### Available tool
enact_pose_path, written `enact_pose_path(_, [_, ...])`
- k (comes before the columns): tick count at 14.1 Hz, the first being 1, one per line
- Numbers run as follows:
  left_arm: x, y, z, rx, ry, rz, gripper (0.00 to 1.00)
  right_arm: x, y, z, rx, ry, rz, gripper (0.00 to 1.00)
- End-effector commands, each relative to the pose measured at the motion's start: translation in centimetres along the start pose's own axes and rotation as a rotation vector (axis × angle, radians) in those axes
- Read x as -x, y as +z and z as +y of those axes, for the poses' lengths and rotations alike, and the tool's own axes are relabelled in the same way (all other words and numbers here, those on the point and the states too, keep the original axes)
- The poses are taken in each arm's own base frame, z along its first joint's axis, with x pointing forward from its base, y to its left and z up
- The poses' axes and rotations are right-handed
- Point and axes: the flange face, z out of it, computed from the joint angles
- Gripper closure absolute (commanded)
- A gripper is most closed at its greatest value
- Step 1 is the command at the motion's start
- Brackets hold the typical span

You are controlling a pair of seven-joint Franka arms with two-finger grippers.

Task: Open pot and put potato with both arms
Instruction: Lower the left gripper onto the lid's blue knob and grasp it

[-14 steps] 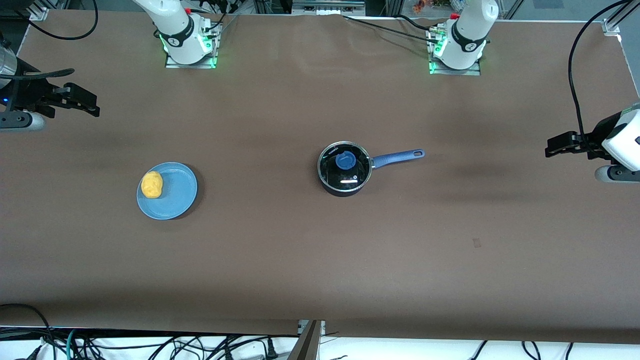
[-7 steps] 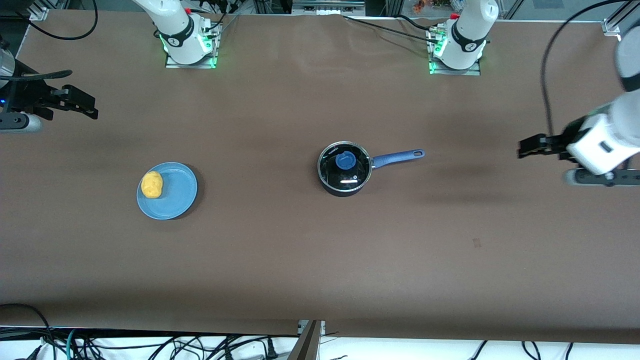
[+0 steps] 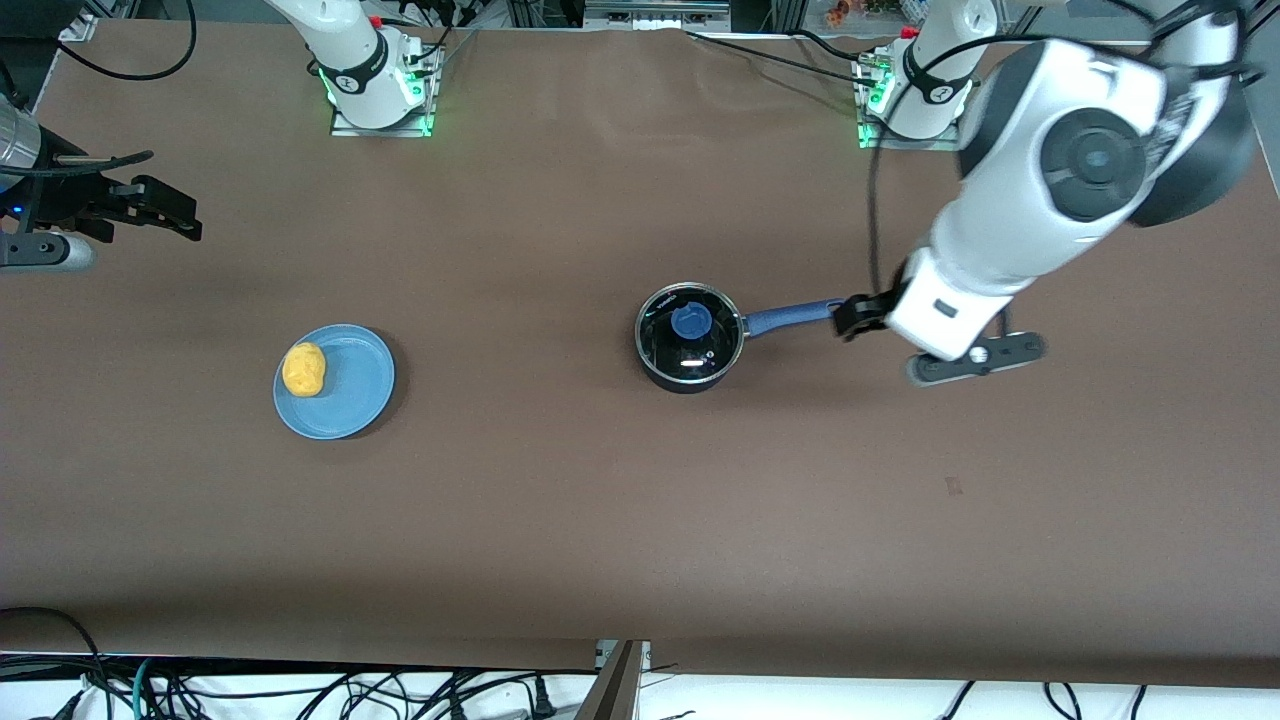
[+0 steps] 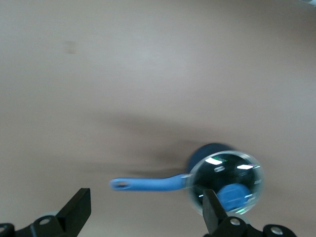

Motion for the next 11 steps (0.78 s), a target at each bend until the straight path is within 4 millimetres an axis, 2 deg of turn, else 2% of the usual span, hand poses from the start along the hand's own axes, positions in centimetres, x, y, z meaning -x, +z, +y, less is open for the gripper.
enact_pose_path(1, [1.9, 5.9, 5.8, 0.03, -0.018, -0.019, 0.0, 0.7, 0.0, 0.2, 0.008, 0.009, 0.005, 0.0])
enact_pose_path(3, [3.8, 10.1, 9.2, 0.029, -0.003, -0.049, 0.0, 0.7, 0.0, 0.7, 0.007, 0.018, 0.008, 0.0])
enact_pose_path(4, [4.4, 12.3, 10.3, 0.02, -0.014, -0.053, 0.0, 0.6, 0.0, 1.2, 0.005, 0.029, 0.012, 0.0])
enact_pose_path(7, [7.4, 17.7, 13.3, 0.014, -0.002, -0.039, 0.0, 0.6, 0.0, 1.2, 0.007, 0.021, 0.014, 0.0])
enact_pose_path(11, [10.4, 23.3, 12.5, -0.035, 0.078, -0.012, 0.0, -0.6, 1.4, 1.4, 0.01, 0.015, -0.012, 0.0])
